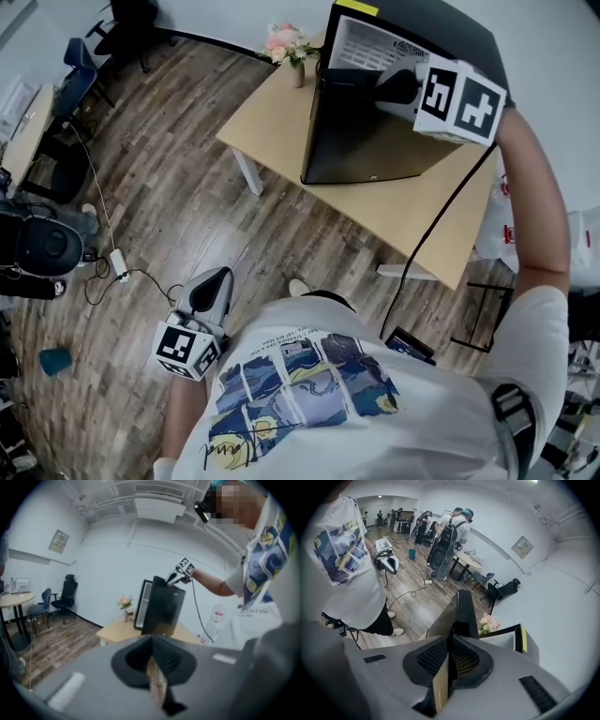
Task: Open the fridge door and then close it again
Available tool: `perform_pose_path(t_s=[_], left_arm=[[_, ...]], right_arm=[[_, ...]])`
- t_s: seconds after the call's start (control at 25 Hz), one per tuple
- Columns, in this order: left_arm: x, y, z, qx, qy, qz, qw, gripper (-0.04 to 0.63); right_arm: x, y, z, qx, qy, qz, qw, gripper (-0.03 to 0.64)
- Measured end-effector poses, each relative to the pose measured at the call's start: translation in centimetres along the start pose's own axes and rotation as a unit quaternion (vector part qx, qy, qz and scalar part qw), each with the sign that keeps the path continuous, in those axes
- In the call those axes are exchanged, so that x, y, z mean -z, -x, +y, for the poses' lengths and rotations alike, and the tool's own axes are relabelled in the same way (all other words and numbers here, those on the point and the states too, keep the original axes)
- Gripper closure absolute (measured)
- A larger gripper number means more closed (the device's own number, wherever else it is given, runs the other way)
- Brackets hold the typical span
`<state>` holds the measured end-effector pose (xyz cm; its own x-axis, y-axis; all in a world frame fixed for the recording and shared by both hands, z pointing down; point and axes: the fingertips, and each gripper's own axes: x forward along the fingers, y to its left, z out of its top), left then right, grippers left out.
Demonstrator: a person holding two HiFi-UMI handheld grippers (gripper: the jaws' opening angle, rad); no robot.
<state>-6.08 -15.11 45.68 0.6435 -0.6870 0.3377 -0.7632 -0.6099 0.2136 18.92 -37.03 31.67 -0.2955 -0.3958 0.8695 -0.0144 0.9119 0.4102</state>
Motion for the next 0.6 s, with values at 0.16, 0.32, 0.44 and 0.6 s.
perform_pose_path(t_s=[0.16,0.32,0.44,0.6], left_arm=[[-0.3,-0.6,0.1,-0.004,0.001,-0.003,1.0,0.588],[-0.7,-1.2,0.2,-0.006,0.003,-0.007,1.0,0.588],[-0.7,-1.6,0.2,-0.008,0.004,-0.008,0.9999,0.588],[-0.8,-2.1,0.3,-0.011,0.006,-0.01,0.9999,0.588]], right_arm=[[0.2,-0.6,-1.5,0.008,-0.017,0.007,1.0,0.581],[0.2,-1.2,-2.9,0.015,-0.035,0.012,0.999,0.581],[0.4,-1.7,-3.8,0.021,-0.047,0.015,0.999,0.581],[0.9,-2.0,-4.9,0.03,-0.054,0.022,0.998,0.581]])
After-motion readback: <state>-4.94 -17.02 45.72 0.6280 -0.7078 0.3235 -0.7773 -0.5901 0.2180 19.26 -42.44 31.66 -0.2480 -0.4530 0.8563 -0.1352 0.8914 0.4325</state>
